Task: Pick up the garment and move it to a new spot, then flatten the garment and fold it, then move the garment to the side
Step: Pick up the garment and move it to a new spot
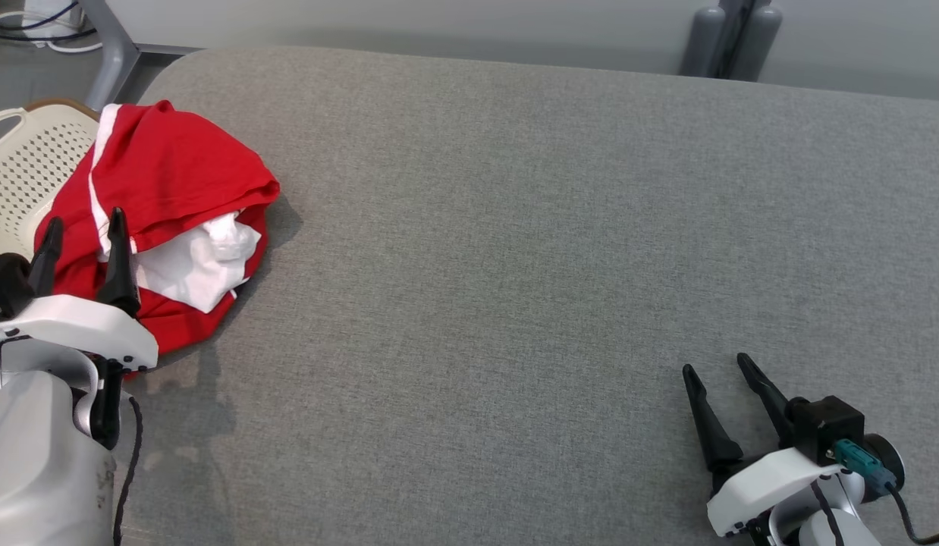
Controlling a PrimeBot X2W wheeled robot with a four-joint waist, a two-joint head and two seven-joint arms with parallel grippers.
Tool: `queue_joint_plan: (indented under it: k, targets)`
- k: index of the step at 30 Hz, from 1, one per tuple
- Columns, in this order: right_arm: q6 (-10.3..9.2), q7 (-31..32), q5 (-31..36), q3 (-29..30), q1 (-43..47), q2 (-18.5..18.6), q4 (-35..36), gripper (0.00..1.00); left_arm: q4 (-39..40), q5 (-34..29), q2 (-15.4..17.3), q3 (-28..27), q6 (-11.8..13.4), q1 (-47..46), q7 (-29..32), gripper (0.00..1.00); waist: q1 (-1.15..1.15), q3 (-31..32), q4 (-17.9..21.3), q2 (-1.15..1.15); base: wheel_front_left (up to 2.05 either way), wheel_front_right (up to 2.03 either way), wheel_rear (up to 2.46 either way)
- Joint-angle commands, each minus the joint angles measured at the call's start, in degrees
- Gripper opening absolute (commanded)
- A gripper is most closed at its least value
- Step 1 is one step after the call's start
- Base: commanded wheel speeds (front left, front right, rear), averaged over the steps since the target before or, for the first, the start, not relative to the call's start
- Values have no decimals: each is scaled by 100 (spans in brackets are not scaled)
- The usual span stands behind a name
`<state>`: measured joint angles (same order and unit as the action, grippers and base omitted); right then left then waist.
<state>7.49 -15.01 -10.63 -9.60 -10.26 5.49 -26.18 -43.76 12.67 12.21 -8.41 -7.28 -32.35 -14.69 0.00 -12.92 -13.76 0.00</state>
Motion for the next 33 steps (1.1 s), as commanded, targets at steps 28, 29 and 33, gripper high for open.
queue_joint_plan:
  k: [28, 29, 33]
  targets:
    - [1, -25, -316, -73, 95, -169, -184, 100, -774, 339, 602, 2013, -21, -1545, -55, 0, 0, 573, 642, 0, 0, 0, 0]
    - [1, -25, -320, -65, 125, -179, -194, 100, -653, 346, 552, 2130, -20, -1608, -53, 0, 0, 601, 692, 0, 0, 0, 0]
    - [1, -25, -314, 10, 158, -204, -191, 100, -129, 466, 230, 2555, -20, -1740, -55, 0, 0, 658, 948, 0, 0, 0, 0]
